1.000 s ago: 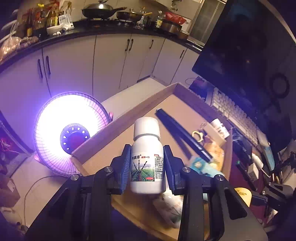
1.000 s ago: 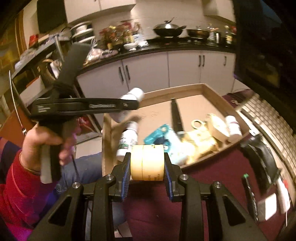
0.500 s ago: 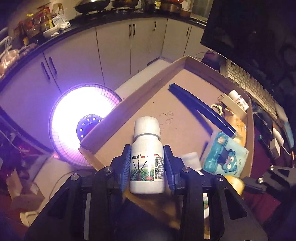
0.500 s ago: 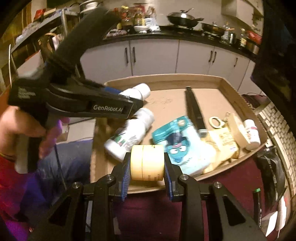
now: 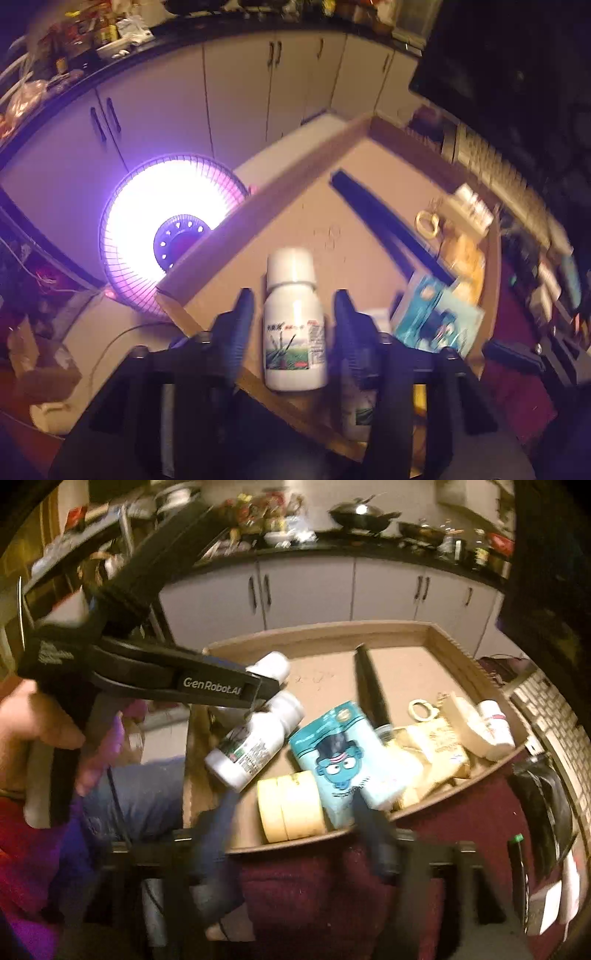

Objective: Organize objects
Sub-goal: 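Release the pill bottle and tape roll into the tray and withdraw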

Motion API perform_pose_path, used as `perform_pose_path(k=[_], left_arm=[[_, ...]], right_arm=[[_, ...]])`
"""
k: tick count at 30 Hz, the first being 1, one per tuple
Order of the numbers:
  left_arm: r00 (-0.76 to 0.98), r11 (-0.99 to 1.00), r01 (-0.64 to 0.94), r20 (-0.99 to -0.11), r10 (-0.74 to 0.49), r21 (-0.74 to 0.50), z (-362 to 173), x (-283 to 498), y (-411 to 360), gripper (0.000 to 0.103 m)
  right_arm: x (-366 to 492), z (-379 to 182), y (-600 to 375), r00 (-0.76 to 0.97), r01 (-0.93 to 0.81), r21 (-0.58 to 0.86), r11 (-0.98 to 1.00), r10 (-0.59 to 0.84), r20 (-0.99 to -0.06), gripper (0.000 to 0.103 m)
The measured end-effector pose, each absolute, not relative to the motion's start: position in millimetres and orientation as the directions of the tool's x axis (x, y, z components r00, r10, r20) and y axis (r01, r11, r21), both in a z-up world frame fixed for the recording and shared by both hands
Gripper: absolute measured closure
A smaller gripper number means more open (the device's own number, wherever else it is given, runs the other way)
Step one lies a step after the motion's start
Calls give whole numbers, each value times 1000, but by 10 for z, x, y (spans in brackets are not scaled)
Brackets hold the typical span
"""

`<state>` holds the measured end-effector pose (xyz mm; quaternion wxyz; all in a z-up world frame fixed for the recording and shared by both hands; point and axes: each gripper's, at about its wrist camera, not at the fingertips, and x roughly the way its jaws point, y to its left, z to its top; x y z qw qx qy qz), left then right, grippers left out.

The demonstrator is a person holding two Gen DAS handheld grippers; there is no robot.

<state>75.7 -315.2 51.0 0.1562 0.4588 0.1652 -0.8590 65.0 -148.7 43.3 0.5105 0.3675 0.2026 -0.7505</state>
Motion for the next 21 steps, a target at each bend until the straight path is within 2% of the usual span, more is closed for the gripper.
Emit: perform_pose_path(k=[7,14,17,21], left_arm=[[-670,-885,345,-742,1,-313,744,778,-3072,48],[-712,-908,161,-682,164,-386,976,609,-2314,44],[-678,-921,70,-695,238,-383,961,447,-1810,44],[-599,-936,36,-758,260,-350,746,114,-1213,44]], right_arm=[[542,682,-768,-274,868,129,-479,-680,-680,30],[205,706,204,-492,704,89,-705,-574,-655,28],[142,749,483,-572,627,50,-777,-503,-648,28],[209,804,750,-640,566,-8,-824,-434,-635,28]])
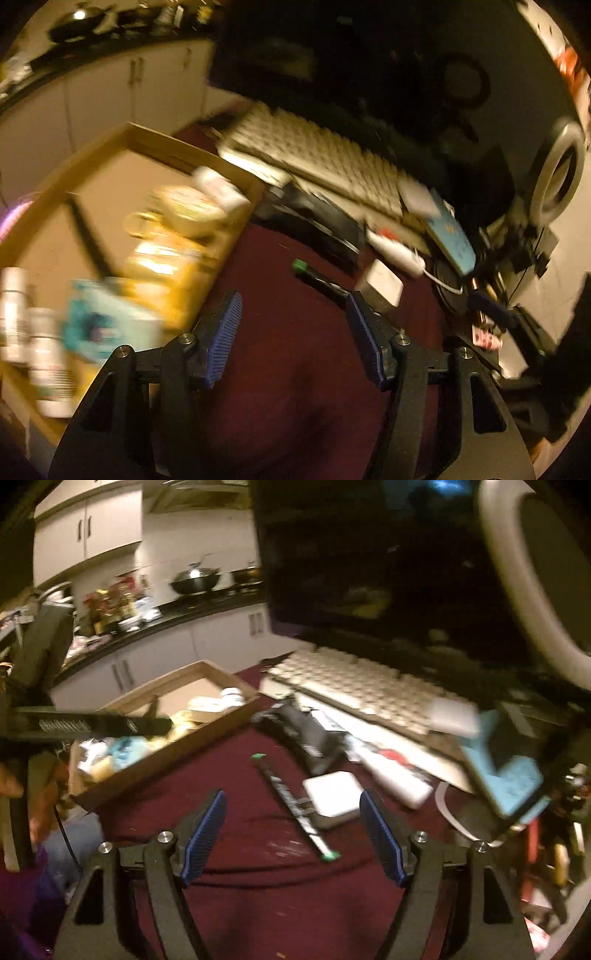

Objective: Organize objects
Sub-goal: 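Release the pill bottle and tape roll into the tray and withdraw, then grasp the green-capped black marker with the left gripper while the right grasps the white charger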

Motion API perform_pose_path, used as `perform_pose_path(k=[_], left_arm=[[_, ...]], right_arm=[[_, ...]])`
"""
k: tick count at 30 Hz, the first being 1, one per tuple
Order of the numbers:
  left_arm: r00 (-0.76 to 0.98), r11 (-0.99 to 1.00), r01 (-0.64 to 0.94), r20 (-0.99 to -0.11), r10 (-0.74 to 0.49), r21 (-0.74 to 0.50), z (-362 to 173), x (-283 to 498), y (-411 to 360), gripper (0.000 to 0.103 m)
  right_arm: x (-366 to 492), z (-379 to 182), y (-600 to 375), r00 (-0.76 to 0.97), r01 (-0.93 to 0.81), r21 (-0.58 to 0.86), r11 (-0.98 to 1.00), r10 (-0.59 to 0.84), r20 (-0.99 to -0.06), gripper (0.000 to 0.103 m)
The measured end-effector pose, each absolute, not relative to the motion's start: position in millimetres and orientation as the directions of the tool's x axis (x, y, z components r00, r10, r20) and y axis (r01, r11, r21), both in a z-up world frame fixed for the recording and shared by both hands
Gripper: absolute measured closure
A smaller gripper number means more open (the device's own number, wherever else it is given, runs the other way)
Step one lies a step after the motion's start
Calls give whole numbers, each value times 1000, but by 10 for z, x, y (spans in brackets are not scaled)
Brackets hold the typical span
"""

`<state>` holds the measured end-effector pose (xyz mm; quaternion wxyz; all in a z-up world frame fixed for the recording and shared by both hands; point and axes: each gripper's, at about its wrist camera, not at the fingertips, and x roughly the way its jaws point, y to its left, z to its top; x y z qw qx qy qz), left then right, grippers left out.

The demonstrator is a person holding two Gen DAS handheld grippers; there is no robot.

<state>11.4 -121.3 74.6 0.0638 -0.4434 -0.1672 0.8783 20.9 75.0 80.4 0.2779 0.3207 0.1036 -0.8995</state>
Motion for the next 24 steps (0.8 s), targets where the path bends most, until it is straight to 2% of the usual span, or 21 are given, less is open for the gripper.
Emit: perform_pose_path(k=[4,11,18,22,24], left_arm=[[-531,-940,111,-819,217,-322,413,-194,-1026,54],[-551,-929,182,-816,175,-321,325,-437,-946,55],[-522,-962,162,-846,104,-219,220,-555,-726,55],[-532,-991,81,-845,46,-105,209,-542,-613,74],[-523,-995,35,-850,66,-99,206,-541,-646,77]], right_arm=[[201,847,868,-658,542,14,-840,-434,-616,28],[142,727,909,-660,509,34,-860,-415,-626,28],[88,626,996,-651,466,67,-882,-394,-649,28],[111,624,1032,-654,452,69,-889,-383,-652,28],[125,637,1036,-654,450,69,-890,-381,-653,28]])
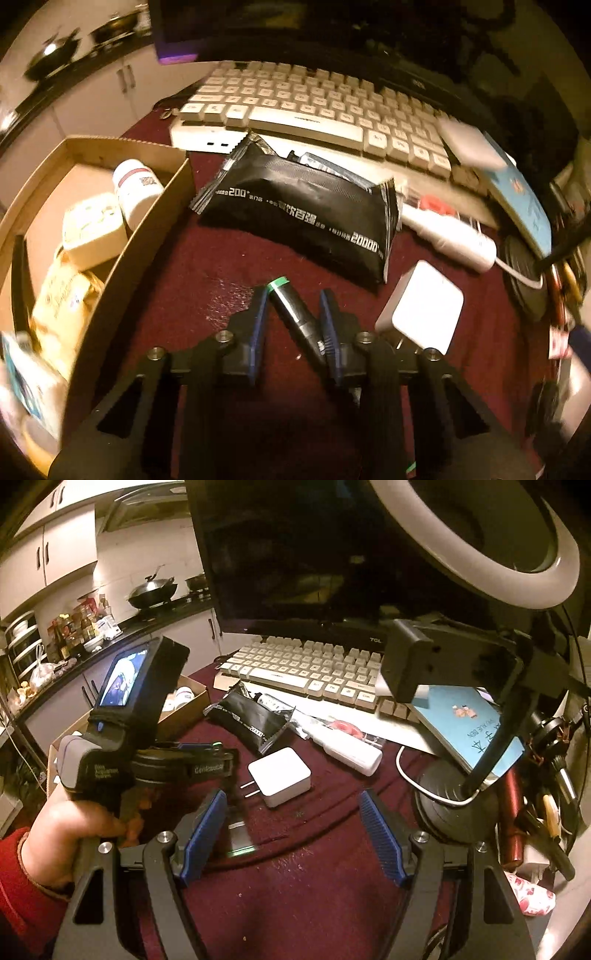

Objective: Organize objects
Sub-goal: 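Grasp the green-capped black marker with the left gripper while the right grasps the white charger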

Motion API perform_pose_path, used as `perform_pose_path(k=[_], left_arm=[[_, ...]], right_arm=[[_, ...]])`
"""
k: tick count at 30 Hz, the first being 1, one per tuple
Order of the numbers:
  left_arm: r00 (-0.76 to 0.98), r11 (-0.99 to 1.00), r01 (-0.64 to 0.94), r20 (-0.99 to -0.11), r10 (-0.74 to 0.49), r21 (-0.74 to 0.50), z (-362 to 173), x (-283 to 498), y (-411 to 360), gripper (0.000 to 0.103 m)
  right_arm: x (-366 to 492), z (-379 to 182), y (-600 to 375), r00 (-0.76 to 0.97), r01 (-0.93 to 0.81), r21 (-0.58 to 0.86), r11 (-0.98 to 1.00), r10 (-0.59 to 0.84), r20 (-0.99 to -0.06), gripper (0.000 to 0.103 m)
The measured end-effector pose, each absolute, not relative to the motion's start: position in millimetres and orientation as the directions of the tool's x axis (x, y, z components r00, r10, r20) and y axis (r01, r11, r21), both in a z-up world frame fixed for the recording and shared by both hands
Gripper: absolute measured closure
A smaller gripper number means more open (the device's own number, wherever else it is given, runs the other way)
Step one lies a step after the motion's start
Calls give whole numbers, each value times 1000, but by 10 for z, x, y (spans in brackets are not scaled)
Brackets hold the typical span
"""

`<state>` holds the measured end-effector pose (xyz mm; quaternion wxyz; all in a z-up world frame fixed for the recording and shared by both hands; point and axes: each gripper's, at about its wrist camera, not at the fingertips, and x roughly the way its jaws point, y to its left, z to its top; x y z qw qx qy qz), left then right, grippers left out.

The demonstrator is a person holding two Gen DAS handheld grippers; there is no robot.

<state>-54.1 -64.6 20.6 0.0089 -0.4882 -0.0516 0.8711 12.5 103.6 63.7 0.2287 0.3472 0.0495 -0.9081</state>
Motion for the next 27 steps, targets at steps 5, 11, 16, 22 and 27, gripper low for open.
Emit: perform_pose_path(k=[5,11,16,22,27], left_arm=[[-444,-986,-44,-882,161,-158,232,-386,-939,82],[-449,-986,-67,-878,168,-154,238,-92,-1006,82],[-449,-979,-38,-872,197,-201,235,151,-1134,82],[-454,-975,-30,-866,208,-218,245,326,-1158,82],[-487,-976,-60,-847,213,-210,213,338,-1135,80]], right_arm=[[132,657,1004,-651,465,61,-883,-388,-652,28],[79,497,705,-583,531,34,-847,-395,-710,28],[-57,340,482,-549,520,28,-854,-359,-754,28],[-314,282,354,-584,357,90,-930,-297,-755,28],[-589,177,264,-602,245,99,-965,-231,-765,28]])
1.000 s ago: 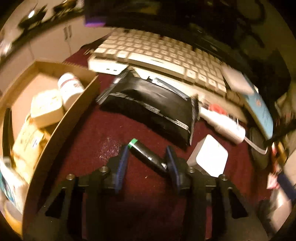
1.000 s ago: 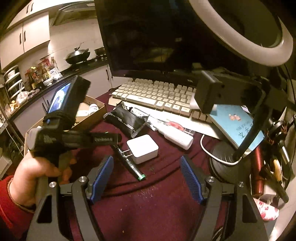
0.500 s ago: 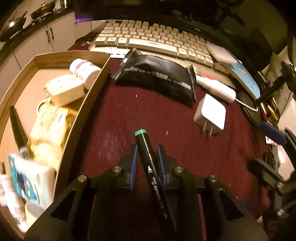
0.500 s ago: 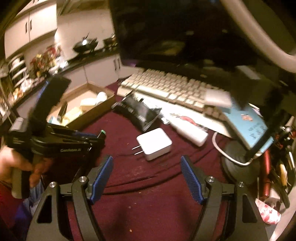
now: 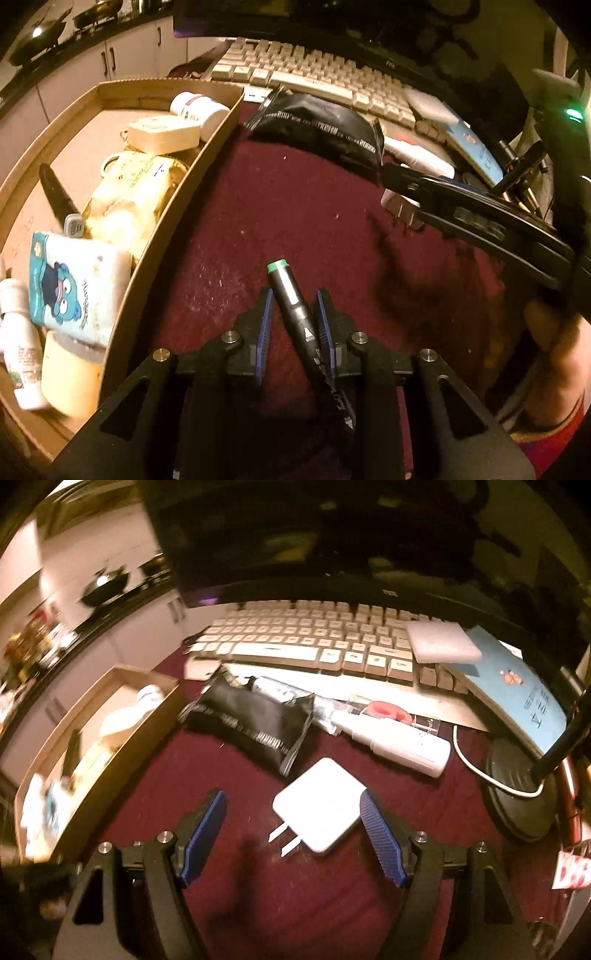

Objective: Organize objects
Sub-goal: 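Grasp the green-capped black marker with the left gripper while the right grasps the white charger, then carry the black marker over the tray with the left gripper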

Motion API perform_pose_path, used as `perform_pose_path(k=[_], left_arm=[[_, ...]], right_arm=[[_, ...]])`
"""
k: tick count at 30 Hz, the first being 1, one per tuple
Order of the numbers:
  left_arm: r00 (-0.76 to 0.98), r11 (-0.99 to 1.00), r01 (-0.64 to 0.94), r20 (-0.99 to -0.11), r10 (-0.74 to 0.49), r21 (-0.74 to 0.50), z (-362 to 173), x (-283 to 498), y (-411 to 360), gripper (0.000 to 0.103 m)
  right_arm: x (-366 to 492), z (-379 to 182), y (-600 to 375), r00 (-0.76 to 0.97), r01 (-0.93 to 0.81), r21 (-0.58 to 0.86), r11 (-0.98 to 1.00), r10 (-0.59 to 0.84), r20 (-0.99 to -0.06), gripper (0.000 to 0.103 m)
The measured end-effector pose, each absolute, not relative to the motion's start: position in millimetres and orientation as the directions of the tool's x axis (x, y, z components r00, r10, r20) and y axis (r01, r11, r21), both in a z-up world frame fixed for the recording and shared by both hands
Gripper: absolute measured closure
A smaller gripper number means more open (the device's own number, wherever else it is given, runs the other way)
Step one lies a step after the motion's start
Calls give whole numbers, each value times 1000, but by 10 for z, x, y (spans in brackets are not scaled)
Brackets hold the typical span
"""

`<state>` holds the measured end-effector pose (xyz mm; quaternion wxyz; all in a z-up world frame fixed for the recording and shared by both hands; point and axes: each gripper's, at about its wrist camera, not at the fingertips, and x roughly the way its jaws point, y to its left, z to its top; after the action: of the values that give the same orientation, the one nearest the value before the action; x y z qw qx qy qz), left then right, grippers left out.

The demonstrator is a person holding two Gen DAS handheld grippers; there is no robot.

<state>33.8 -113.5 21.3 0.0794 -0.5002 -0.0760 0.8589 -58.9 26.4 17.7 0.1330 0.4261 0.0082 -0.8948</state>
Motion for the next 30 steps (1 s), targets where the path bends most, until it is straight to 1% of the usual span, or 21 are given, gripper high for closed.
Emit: perform_pose_path(k=[2,4,5,6,9,12,13,15,16,17,19,21,23,25,28,30], left_arm=[[-502,-976,-78,-838,216,-205,203,315,-1122,81],[-513,-975,-104,-830,221,-196,194,269,-1079,82],[-514,-973,-121,-825,232,-198,188,241,-1060,83],[-514,-965,-151,-817,262,-214,182,202,-1028,84],[-501,-943,-201,-799,332,-265,165,138,-1001,84],[-498,-947,-187,-805,322,-263,195,125,-1021,84],[-500,-947,-177,-804,322,-269,210,135,-1048,83],[-490,-953,-154,-817,303,-262,246,168,-1105,76],[-486,-957,-144,-824,291,-253,266,201,-1113,68],[-483,-959,-143,-828,284,-246,294,230,-1125,61],[-491,-969,-122,-835,248,-216,354,290,-1138,58],[-485,-978,-96,-849,210,-187,382,338,-1134,57],[-473,-981,-82,-860,193,-175,374,393,-1109,57],[-455,-984,-94,-872,179,-153,360,432,-1029,57],[-436,-986,-131,-887,151,-103,326,464,-860,57],[-415,-988,-129,-900,133,-86,244,442,-827,57]], right_arm=[[-639,152,266,-614,230,76,-970,-205,-762,28],[-692,112,291,-591,238,88,-967,-216,-777,29],[-715,80,305,-578,243,86,-966,-215,-787,33],[-722,55,320,-572,247,79,-966,-211,-793,41],[-687,42,383,-562,299,87,-950,-249,-789,41],[-582,56,407,-537,370,62,-927,-268,-800,41],[-563,59,407,-526,380,68,-923,-275,-805,41],[-513,61,417,-512,399,72,-914,-287,-809,41],[-489,60,414,-512,406,66,-912,-286,-810,41],[-475,59,406,-513,411,55,-910,-281,-811,41],[-474,40,399,-509,411,52,-910,-276,-815,40],[-483,-14,403,-492,405,62,-912,-274,-826,40],[-456,-24,382,-505,411,38,-911,-262,-822,40],[-448,-27,375,-508,412,28,-911,-255,-823,40],[-465,-18,402,-500,405,49,-913,-266,-824,40],[-475,-16,406,-498,403,58,-914,-272,-823,40]])
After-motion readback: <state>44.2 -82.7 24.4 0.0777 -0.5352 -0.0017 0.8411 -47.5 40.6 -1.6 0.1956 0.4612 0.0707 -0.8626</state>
